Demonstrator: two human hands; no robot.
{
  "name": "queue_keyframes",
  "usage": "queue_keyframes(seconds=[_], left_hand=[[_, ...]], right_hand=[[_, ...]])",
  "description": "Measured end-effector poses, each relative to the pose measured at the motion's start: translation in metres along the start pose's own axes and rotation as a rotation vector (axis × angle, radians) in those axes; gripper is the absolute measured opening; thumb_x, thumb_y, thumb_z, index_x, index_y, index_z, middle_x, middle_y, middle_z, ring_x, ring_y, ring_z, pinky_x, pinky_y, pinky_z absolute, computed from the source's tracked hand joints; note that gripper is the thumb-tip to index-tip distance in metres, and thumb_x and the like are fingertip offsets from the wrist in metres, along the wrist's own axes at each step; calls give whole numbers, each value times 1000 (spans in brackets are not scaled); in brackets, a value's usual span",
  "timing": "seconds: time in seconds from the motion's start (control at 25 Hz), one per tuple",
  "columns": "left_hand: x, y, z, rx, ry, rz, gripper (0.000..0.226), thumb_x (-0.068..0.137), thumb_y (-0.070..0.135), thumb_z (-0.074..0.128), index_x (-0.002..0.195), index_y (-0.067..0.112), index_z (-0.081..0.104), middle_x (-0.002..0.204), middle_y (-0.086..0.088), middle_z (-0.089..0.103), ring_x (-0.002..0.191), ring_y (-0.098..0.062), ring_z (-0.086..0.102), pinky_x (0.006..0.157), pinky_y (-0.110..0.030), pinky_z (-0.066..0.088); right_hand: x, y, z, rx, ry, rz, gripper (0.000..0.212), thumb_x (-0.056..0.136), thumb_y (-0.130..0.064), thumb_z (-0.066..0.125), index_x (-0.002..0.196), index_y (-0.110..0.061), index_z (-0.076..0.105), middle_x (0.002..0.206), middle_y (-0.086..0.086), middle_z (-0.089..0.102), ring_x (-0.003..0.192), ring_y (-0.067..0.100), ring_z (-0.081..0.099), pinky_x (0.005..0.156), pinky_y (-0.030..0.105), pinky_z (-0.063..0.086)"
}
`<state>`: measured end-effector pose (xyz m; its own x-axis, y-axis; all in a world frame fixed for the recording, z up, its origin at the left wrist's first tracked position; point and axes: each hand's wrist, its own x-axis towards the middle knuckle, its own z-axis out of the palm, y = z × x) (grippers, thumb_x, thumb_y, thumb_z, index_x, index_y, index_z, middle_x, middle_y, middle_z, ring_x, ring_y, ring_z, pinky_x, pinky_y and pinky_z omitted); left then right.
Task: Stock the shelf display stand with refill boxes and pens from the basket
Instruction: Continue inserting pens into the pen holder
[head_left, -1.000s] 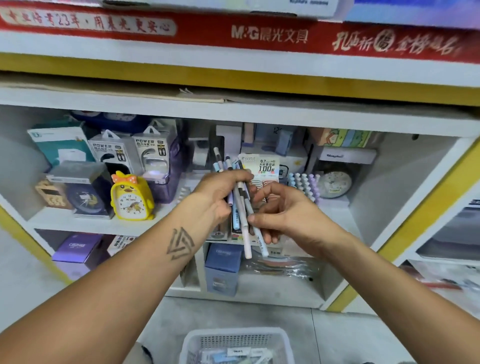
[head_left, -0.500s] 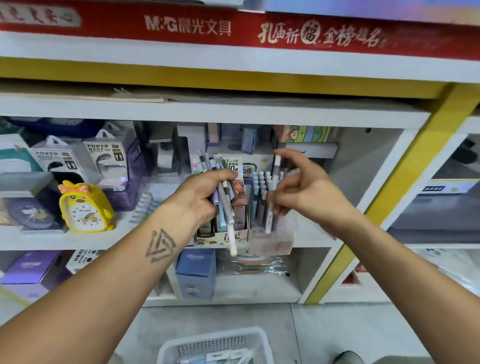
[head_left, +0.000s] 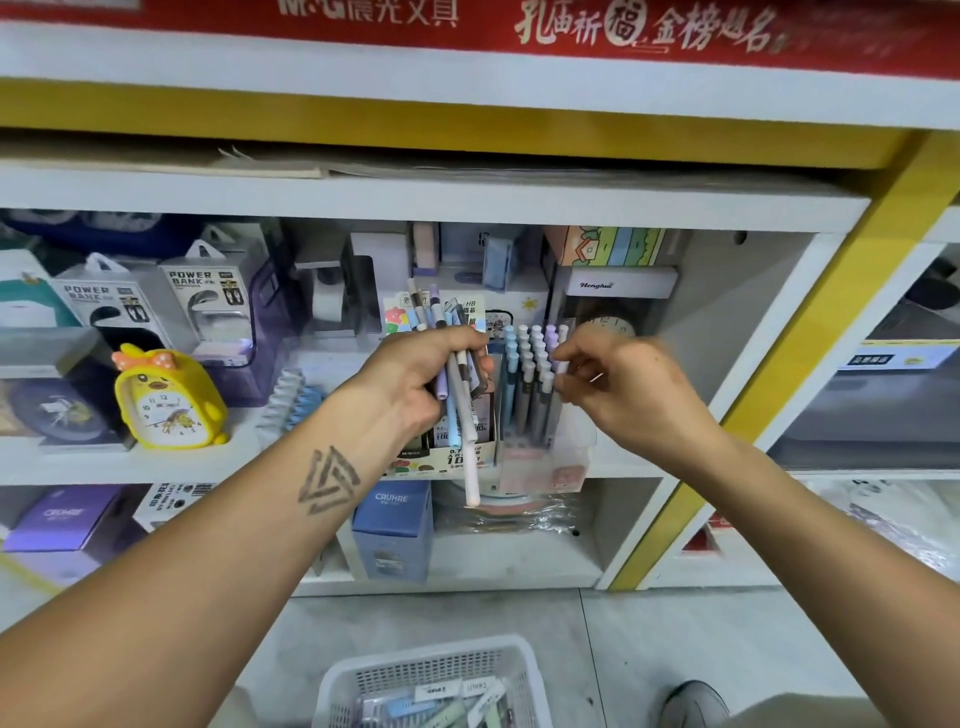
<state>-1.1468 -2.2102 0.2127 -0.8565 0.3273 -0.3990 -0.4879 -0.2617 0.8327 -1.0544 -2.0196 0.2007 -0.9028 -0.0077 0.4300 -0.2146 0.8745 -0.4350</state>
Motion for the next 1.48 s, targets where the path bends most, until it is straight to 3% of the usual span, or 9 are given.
queue_keyframes(seconds=[0.2,0.48,0.68,0.76,0.84,0.92,1.24,1.36,1.48], left_hand=[[1,-2,1,-5,14,8,12,84,-4,69,94,-1,64,60,-12,65,45,-18,64,42,-24,51],[-3,-3,3,-19,8,4,8,84,-5,68,89,-1,63,61,-12,64,45,-18,64,41,-24,52],[-6,-1,4,-38,-8,-19,7,85,-5,67,88,-1,63,63,-12,64,45,-18,63,43,-24,54],[-8,0,5,-47,-31,-44,6,85,-4,67,88,0,63,64,-12,64,47,-17,64,47,-23,56],[-10,0,4,-48,-38,-62,6,85,-3,68,87,1,64,63,-11,65,50,-17,65,52,-26,57],[-11,1,1,-55,-19,-66,6,85,-2,68,85,2,64,63,-12,65,53,-19,66,58,-30,59],[-9,10,-19,-94,83,51,15,83,-2,70,97,1,64,77,-18,64,50,-21,65,45,-28,54],[-5,13,-26,-118,134,81,12,82,-1,72,91,1,64,73,-16,67,55,-23,67,53,-34,58],[0,21,-35,-168,182,141,8,82,-4,72,81,0,64,63,-16,68,51,-22,67,48,-31,56]], right_hand=[[-7,-7,2,-21,-15,-189,15,88,-10,74,102,-13,71,88,-3,74,80,8,68,75,28,58],[-6,1,5,-125,-80,-171,9,90,-11,71,97,-12,76,90,0,73,80,17,67,75,40,56],[-1,-8,5,-142,-63,-143,19,94,-19,66,109,-15,76,96,-5,62,77,3,49,72,26,47],[1,-21,8,52,-64,-24,17,94,-23,66,110,-20,72,83,-3,67,67,6,55,66,18,45],[2,-35,10,458,-172,193,15,92,-29,70,102,-19,64,72,9,71,56,13,61,53,25,47],[0,-46,16,715,-346,319,34,87,-35,76,103,-13,55,75,14,74,53,20,62,45,26,42],[-1,-67,32,863,-507,355,54,78,-4,83,119,-12,49,78,26,70,56,25,64,49,27,47],[0,-70,33,760,-558,317,54,80,4,78,122,-15,49,72,26,71,54,26,63,50,25,49],[1,-69,31,755,-551,310,84,80,10,74,145,-23,31,70,21,72,57,29,68,56,29,55]])
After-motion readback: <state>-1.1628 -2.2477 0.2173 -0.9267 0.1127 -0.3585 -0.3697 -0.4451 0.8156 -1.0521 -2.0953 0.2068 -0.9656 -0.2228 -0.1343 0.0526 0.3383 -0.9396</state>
